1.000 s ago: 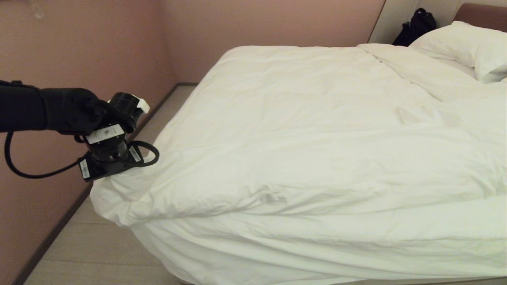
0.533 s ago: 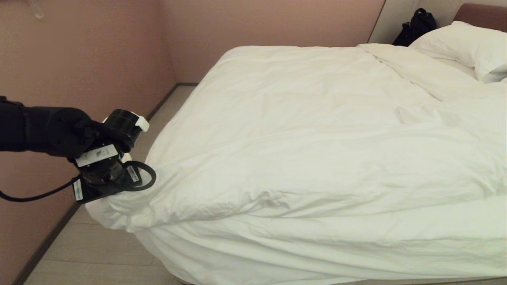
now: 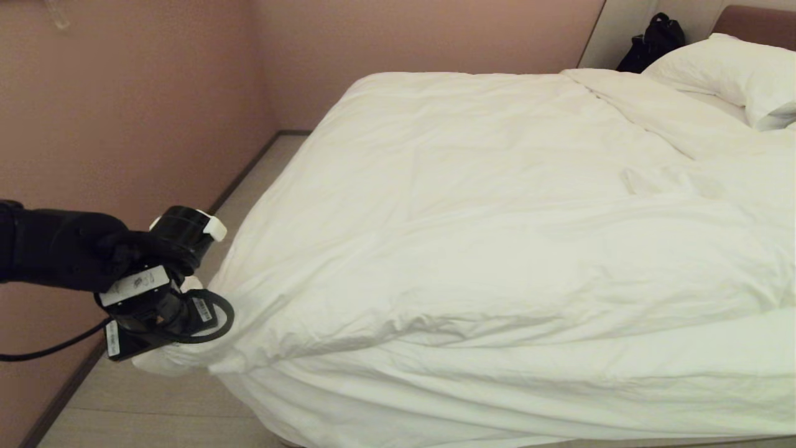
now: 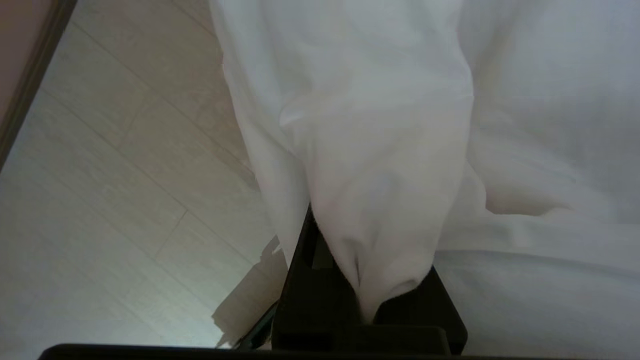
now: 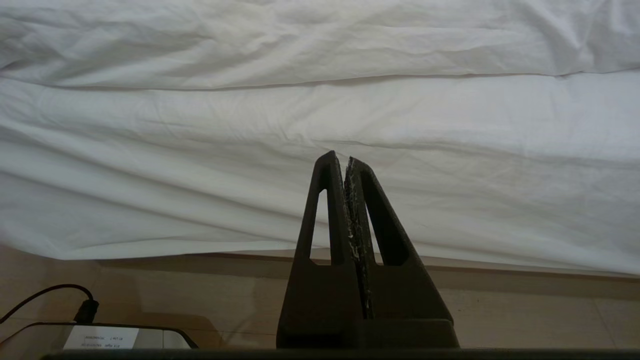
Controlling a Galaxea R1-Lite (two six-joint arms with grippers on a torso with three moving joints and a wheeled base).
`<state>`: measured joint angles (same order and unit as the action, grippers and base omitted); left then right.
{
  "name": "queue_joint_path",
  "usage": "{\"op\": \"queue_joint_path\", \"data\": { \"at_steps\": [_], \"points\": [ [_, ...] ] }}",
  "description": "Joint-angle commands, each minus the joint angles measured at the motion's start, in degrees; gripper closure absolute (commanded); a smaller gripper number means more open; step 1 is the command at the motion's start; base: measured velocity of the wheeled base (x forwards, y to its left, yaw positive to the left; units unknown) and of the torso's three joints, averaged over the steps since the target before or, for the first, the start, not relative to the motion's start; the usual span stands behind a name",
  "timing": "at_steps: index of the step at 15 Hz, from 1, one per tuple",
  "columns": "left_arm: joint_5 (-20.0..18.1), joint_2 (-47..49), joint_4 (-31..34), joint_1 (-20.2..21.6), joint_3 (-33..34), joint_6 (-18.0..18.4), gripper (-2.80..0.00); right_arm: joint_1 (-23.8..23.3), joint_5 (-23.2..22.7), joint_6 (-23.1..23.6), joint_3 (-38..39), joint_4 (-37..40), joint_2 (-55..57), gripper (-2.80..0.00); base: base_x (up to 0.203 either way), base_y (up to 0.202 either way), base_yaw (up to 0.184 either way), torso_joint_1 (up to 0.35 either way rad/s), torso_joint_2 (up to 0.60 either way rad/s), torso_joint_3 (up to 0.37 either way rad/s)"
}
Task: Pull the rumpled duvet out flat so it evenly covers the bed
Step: Flatten the corners of the folded blanket
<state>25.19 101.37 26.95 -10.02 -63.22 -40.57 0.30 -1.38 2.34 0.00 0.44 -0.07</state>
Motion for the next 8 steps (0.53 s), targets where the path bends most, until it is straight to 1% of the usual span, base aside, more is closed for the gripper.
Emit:
{"op": "queue_joint_path", "data": {
  "at_steps": [1, 4, 8],
  "points": [
    [0.13, 0.85, -2.67, 0.17, 2.73, -0.22, 0.00, 0.00, -0.03, 0.03, 0.00, 0.00, 0.07, 0.00, 0.000, 0.000, 0.000, 0.000, 0.00, 0.000],
    [0.13, 1.01, -7.18, 0.18, 5.87, -0.26, 0.00, -0.02, -0.03, 0.03, 0.00, 0.00, 0.07, 0.00, 0.000, 0.000, 0.000, 0.000, 0.00, 0.000],
    [0.30, 1.20, -8.06, 0.09, 8.11, -0.22, 0.00, -0.04, -0.03, 0.03, 0.00, 0.00, 0.07, 0.00, 0.000, 0.000, 0.000, 0.000, 0.00, 0.000]
  ]
}}
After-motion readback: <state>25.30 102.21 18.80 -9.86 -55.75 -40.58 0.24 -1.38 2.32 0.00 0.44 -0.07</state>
